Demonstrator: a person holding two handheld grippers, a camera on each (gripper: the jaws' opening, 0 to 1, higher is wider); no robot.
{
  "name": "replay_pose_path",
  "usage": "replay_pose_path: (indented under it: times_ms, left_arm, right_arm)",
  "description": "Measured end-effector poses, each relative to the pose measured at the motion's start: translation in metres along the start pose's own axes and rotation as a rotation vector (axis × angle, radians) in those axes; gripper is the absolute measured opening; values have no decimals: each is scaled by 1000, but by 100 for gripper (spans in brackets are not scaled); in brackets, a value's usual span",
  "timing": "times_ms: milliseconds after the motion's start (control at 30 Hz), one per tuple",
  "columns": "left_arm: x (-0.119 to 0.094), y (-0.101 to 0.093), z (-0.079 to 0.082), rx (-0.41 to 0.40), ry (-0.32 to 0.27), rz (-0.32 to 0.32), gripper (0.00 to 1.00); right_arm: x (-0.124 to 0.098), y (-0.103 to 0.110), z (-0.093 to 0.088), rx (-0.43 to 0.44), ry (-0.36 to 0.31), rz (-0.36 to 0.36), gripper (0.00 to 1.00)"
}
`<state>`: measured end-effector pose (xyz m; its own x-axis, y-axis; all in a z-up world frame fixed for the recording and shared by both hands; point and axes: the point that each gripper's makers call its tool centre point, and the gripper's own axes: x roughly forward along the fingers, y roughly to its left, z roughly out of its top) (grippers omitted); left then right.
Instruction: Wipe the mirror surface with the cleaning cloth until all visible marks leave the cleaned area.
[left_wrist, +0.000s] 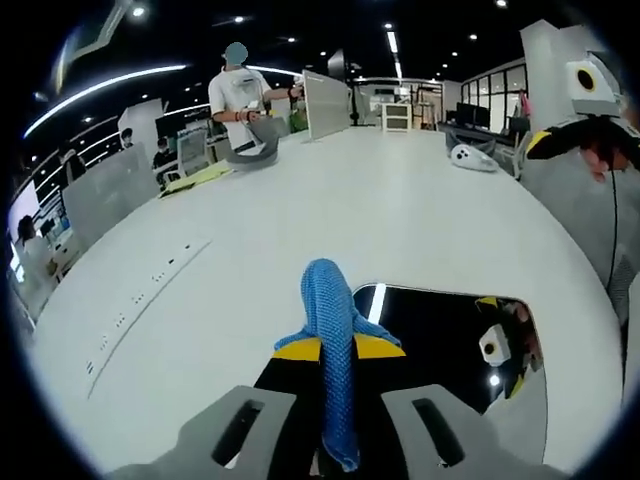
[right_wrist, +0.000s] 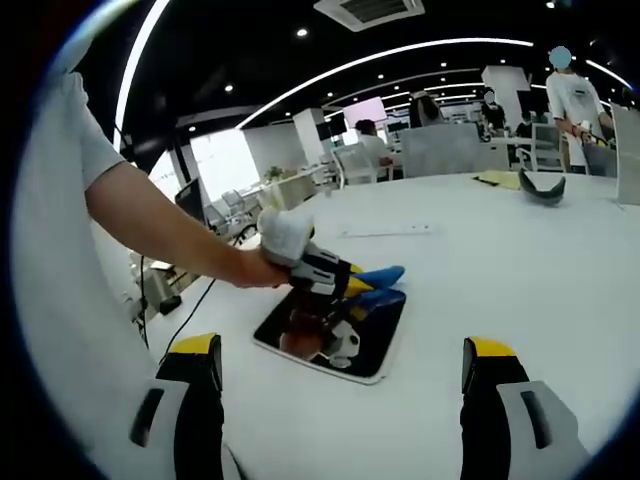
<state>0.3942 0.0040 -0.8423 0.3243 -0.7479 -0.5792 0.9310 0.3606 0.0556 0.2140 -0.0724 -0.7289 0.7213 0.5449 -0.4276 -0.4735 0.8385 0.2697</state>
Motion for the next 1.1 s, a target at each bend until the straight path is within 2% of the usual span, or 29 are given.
replay_pose_path:
  times_ms: [200, 767, 1100]
  left_arm:
    - [-1, -1, -1, -43, -1, 30, 7]
    - [-3, -3, -2, -98, -14, 76, 7]
    - [-9, -18, -6, -103, -35, 75, 7]
  right_arm:
    - [-3, 1, -2, 8, -3, 0, 100]
    - [-4, 3, 1, -3, -10, 3, 100]
    - [-2, 4, 2, -9, -4, 3, 100]
